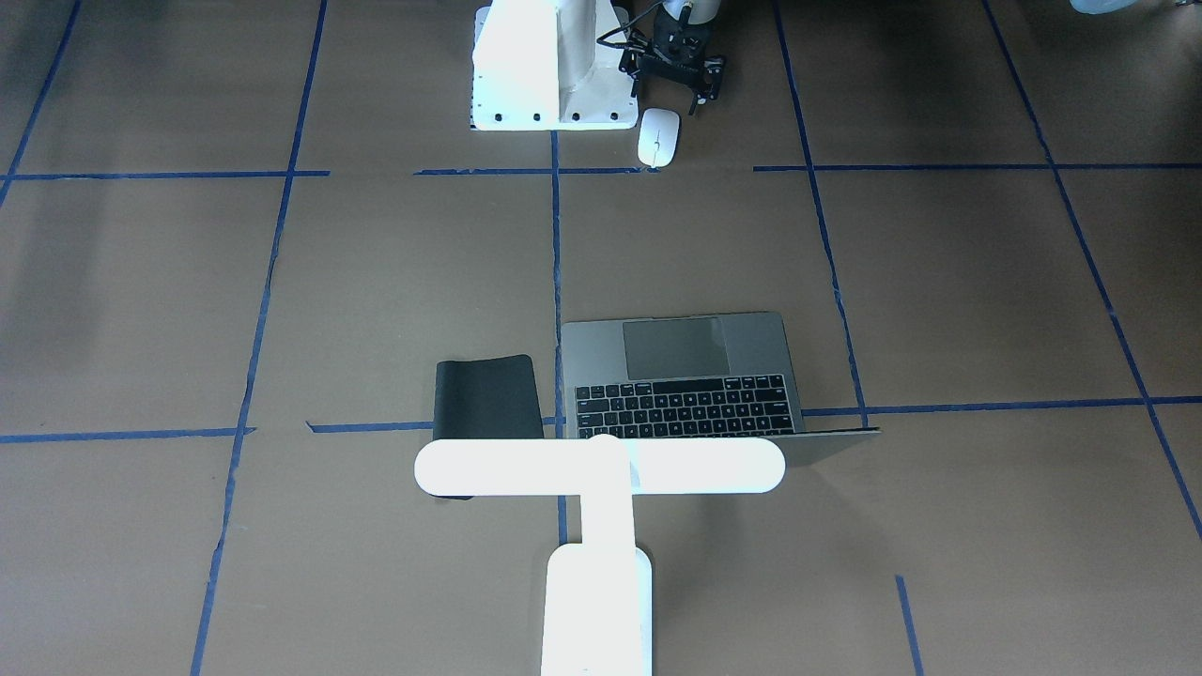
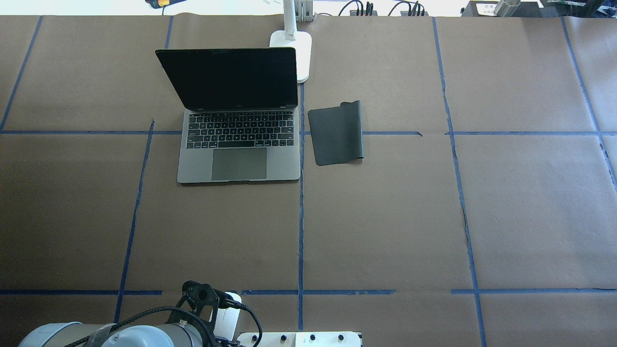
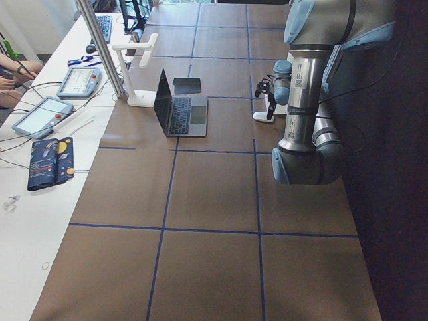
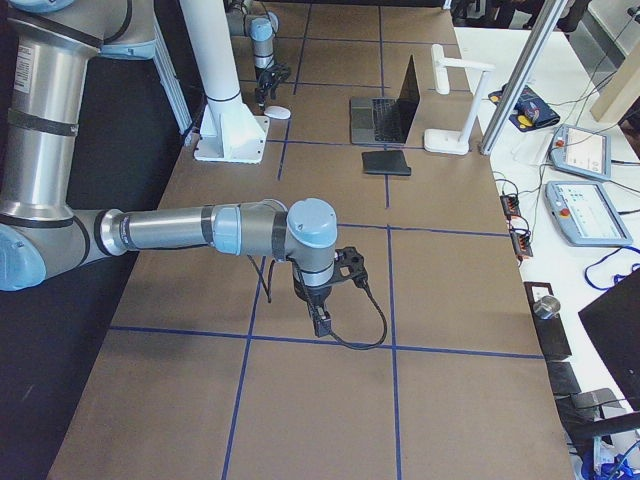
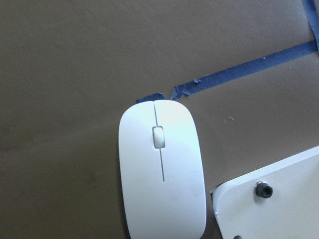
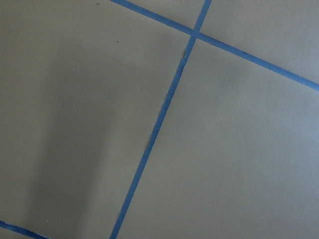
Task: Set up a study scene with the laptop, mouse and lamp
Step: 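Move the left gripper down onto the white mouse and grasp it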
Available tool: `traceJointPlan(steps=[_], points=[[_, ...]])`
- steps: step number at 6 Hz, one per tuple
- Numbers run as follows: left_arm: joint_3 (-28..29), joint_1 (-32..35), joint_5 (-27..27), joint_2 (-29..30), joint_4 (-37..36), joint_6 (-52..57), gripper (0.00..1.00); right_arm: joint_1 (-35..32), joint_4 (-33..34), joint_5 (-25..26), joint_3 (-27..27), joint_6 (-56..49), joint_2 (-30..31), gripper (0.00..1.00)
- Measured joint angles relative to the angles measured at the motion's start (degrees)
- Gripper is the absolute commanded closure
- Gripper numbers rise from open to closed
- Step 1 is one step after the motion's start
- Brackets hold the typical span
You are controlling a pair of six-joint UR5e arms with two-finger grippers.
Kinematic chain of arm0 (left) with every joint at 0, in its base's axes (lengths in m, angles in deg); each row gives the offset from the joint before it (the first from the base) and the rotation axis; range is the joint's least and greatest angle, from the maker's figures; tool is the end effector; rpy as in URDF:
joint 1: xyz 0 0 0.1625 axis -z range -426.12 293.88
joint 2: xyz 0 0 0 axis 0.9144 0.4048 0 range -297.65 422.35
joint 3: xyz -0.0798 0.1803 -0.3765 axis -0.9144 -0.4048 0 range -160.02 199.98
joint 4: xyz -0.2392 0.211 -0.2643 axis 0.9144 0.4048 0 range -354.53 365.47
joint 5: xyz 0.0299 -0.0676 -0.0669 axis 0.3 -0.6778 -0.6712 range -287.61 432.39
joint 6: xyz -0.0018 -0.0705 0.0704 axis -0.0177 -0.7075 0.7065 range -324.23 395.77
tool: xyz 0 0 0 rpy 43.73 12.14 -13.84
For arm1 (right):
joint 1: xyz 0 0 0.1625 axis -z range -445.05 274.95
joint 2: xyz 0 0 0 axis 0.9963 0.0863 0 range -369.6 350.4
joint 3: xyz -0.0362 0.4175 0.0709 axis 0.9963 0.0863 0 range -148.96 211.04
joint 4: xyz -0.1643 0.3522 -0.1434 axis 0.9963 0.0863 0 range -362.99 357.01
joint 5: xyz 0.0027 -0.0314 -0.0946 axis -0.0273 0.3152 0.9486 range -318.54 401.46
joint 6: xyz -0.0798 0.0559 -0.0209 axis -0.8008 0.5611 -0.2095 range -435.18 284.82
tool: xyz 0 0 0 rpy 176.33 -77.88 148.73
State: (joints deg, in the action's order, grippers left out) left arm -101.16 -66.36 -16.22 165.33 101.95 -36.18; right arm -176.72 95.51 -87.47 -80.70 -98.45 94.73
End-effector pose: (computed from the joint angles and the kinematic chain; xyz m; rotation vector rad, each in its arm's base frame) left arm 0.5178 -0.1336 0.2898 0.1599 0.8722 0.2873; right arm 0.0818 -0.3797 0.6031 0.1294 -0.6711 -0.3558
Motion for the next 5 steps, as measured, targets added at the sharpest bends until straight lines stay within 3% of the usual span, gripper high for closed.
traceJointPlan(steps=[5], points=[[2.12, 0.91, 1.57, 0.15, 0.09, 0.06, 0.0, 0.0, 0.02, -0.09, 0.11, 0.45, 0.0, 0.0]])
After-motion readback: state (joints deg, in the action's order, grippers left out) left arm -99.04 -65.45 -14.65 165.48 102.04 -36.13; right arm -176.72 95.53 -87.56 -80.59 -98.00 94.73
